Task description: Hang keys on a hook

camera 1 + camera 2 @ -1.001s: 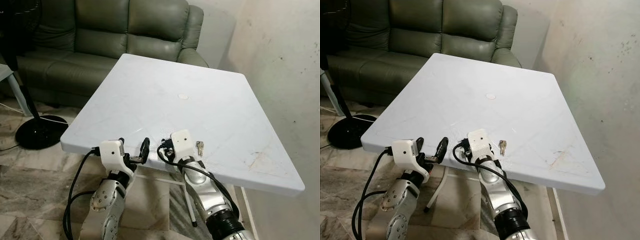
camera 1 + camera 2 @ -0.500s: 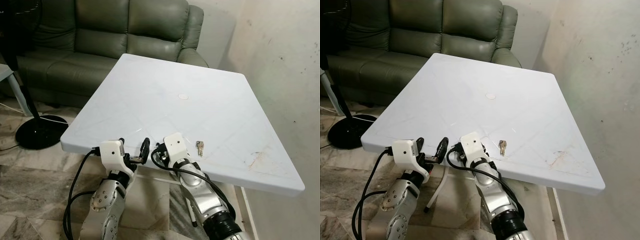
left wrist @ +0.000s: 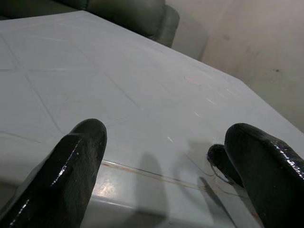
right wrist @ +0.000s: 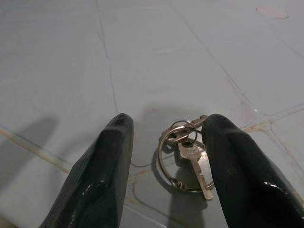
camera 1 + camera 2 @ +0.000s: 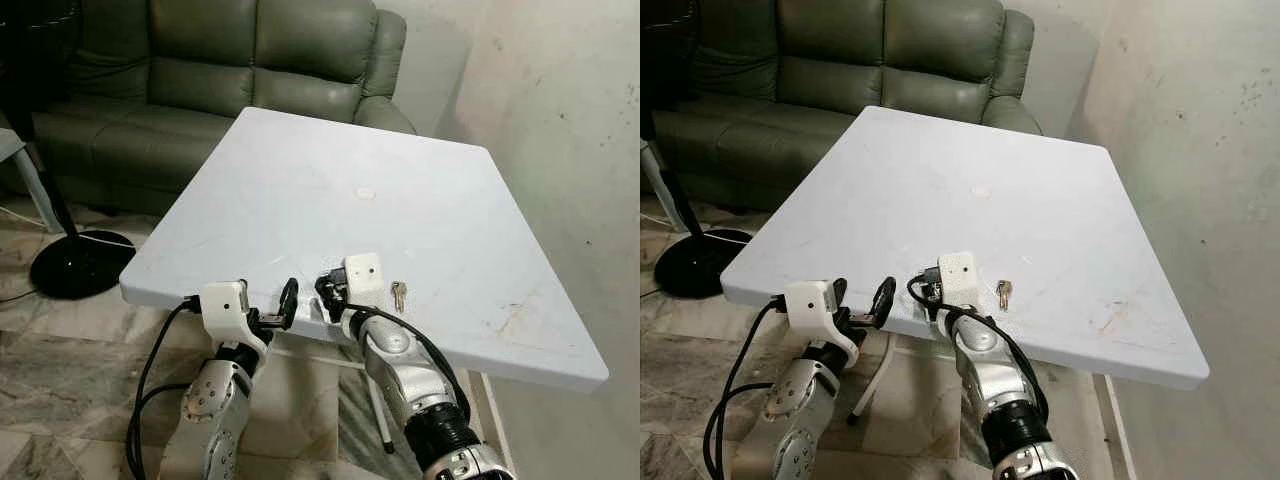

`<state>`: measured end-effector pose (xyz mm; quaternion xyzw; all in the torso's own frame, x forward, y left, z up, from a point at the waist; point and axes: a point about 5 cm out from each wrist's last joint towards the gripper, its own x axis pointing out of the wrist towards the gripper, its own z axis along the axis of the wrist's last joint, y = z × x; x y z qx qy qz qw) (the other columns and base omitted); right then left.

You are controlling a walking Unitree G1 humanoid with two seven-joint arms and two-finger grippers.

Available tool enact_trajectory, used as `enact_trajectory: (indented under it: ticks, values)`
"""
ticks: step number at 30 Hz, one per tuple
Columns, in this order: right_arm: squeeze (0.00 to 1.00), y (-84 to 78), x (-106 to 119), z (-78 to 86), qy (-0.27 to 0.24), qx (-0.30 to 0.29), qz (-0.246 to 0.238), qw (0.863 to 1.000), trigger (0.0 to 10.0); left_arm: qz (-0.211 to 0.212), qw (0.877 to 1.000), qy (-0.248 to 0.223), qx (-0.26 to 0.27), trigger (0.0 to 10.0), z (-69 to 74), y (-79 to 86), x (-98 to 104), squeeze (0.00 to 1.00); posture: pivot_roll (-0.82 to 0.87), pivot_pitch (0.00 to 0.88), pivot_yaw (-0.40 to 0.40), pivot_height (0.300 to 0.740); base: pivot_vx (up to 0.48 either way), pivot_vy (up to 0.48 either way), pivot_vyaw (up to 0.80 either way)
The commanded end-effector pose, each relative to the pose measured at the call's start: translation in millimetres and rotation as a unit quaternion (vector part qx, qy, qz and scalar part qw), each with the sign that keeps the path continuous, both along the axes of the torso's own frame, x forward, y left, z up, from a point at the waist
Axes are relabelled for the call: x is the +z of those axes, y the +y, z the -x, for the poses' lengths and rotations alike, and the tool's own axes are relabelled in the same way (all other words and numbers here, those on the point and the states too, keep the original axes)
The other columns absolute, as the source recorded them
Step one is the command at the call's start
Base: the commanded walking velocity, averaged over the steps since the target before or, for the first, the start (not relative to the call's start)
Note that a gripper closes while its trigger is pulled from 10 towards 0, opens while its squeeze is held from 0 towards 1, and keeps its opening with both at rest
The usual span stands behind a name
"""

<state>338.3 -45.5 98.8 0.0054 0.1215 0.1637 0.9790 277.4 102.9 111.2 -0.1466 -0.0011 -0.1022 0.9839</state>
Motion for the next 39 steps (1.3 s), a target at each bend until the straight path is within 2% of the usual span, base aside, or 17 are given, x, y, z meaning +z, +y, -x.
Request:
enact_trajectory:
  ticks: [1,16,18,19,20,21,22,23,24,25,28,29,39]
  values:
    - [0.00,8.2,5.1,-1.9,0.000,0.009,-0.004,1.000,10.0,0.026,1.000,-0.004,-0.008,10.0,1.4,-15.1,5.9,0.00,0.05,0.064,-0.142,0.740,0.000,0.000,0.00]
    - [0.00,12.3,-8.5,4.7,0.031,0.038,0.049,0.998,9.9,0.027,1.000,0.000,0.001,10.0,0.6,-13.9,5.9,0.00,0.04,0.070,-0.141,0.740,0.000,0.000,0.00]
    - [0.00,12.5,-9.8,5.5,0.038,0.036,0.047,0.997,9.1,0.027,1.000,0.000,0.001,10.0,0.8,-13.8,6.2,0.00,0.04,0.070,-0.141,0.740,0.000,0.000,0.00]
    - [0.00,13.2,-9.9,6.2,0.042,0.039,0.038,0.998,7.6,0.028,1.000,0.000,0.002,10.0,0.8,-13.7,6.1,0.00,0.04,0.070,-0.141,0.740,0.000,0.000,0.00]
    - [0.00,13.3,-9.7,6.3,0.043,0.041,0.034,0.998,7.6,0.028,1.000,0.000,0.002,10.0,0.7,-13.8,6.1,0.00,0.05,0.069,-0.143,0.740,0.000,0.000,0.00]
    - [0.00,13.3,-9.3,6.3,0.041,0.041,0.032,0.998,4.5,0.028,1.000,0.000,0.002,10.0,0.7,-13.9,6.1,0.00,0.05,0.069,-0.143,0.740,0.000,0.000,0.00]
    - [0.00,13.0,-9.3,6.2,0.042,0.039,0.033,0.998,4.1,0.028,1.000,0.000,0.002,10.0,0.6,-13.9,6.1,0.00,0.05,0.069,-0.143,0.740,0.000,0.000,0.00]
    - [0.00,12.6,-9.3,6.0,0.044,0.035,0.028,0.998,3.2,0.028,1.000,0.000,0.003,10.0,0.7,-13.9,6.0,0.00,0.05,0.069,-0.143,0.740,0.000,0.000,0.00]
    - [0.00,12.4,-8.9,5.8,0.044,0.032,0.025,0.998,0.6,0.028,1.000,0.000,0.003,10.0,0.7,-13.8,6.0,0.00,0.05,0.069,-0.143,0.740,0.000,0.000,0.00]
    - [0.00,11.5,-7.9,5.0,0.040,0.025,0.029,0.998,0.0,0.028,1.000,0.000,0.003,10.0,0.8,-13.9,6.2,0.00,0.05,0.069,-0.143,0.740,0.000,0.000,0.00]
    - [0.00,11.7,-7.0,4.3,0.046,0.022,0.011,0.999,0.0,0.029,1.000,0.000,0.003,10.0,0.8,-14.2,6.3,0.00,0.05,0.064,-0.146,0.740,0.000,0.000,0.00]
    - [0.00,11.0,-6.3,3.5,0.045,0.018,0.024,0.999,0.0,0.029,1.000,0.000,0.004,10.0,0.8,-14.4,6.2,0.00,0.05,0.064,-0.146,0.740,0.000,0.000,0.00]
    - [0.00,11.0,-7.7,3.7,0.056,0.010,0.017,0.998,0.0,0.031,1.000,0.000,0.002,10.0,0.4,-15.6,6.7,0.00,0.05,0.054,-0.146,0.740,0.000,0.000,0.00]
